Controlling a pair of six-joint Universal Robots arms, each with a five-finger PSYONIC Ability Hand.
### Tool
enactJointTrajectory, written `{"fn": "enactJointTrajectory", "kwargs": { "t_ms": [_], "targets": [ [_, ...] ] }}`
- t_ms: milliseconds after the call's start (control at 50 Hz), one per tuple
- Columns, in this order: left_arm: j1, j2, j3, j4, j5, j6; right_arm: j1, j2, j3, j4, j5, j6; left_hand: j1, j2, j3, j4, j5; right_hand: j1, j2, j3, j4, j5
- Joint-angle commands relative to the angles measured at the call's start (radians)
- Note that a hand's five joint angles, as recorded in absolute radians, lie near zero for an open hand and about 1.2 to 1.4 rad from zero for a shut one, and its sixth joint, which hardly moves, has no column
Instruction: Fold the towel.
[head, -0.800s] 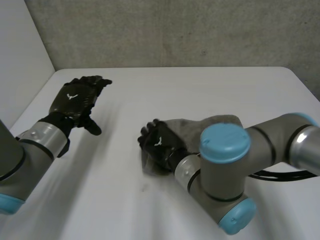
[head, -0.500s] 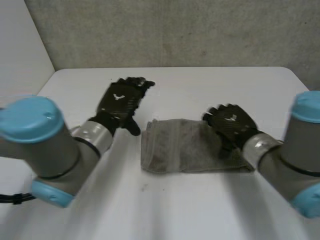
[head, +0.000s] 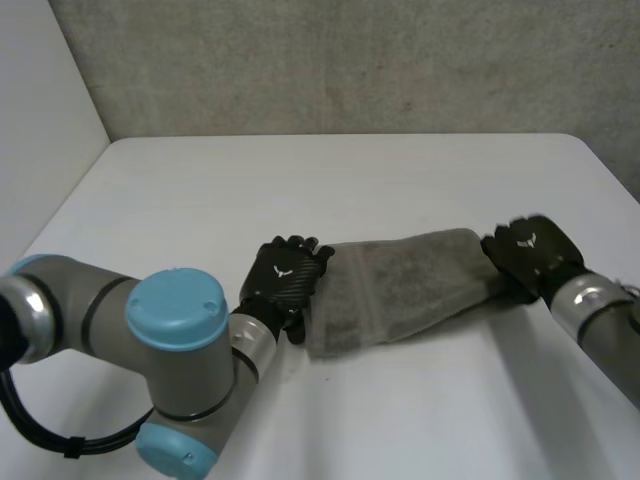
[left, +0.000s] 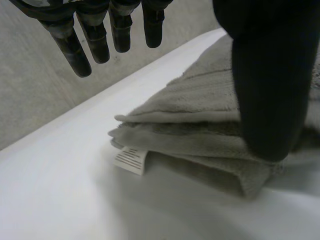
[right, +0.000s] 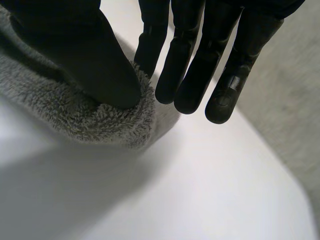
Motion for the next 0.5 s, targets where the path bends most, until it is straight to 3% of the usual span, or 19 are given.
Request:
{"fn": "enactJointTrajectory", "kwargs": {
  "t_ms": [20, 160, 260, 360, 500],
  "targets": [
    [0.008, 0.114, -0.076, 0.000, -0.008, -0.003, 0.263, 0.031, -0.176, 0.005, 0.074, -0.014, 0.017, 0.015, 0.016, 0.016, 0.006, 0.452, 0.222, 0.213, 0.206, 0.249],
    [0.094, 0.260, -0.151, 0.000, -0.125, -0.001, 0.543, 0.188, -0.321, 0.028, 0.134, -0.111, 0.005, 0.004, 0.004, 0.005, -0.006, 0.452, 0.222, 0.213, 0.206, 0.249],
    [0.169, 0.335, -0.177, 0.000, -0.167, -0.001, 0.636, 0.281, -0.347, 0.029, 0.125, -0.126, 0.003, 0.001, 0.001, 0.002, -0.009, 0.452, 0.222, 0.213, 0.206, 0.249],
    [0.220, 0.372, -0.188, -0.001, -0.158, -0.007, 0.666, 0.348, -0.343, 0.033, 0.125, -0.122, 0.005, 0.004, 0.004, 0.004, -0.006, 0.452, 0.222, 0.213, 0.206, 0.249],
    [0.214, 0.371, -0.170, 0.011, -0.143, -0.009, 0.657, 0.313, -0.306, 0.029, 0.097, -0.088, 0.014, 0.012, 0.013, 0.013, 0.003, 0.356, 0.127, 0.117, 0.110, 0.153]
  ]
}}
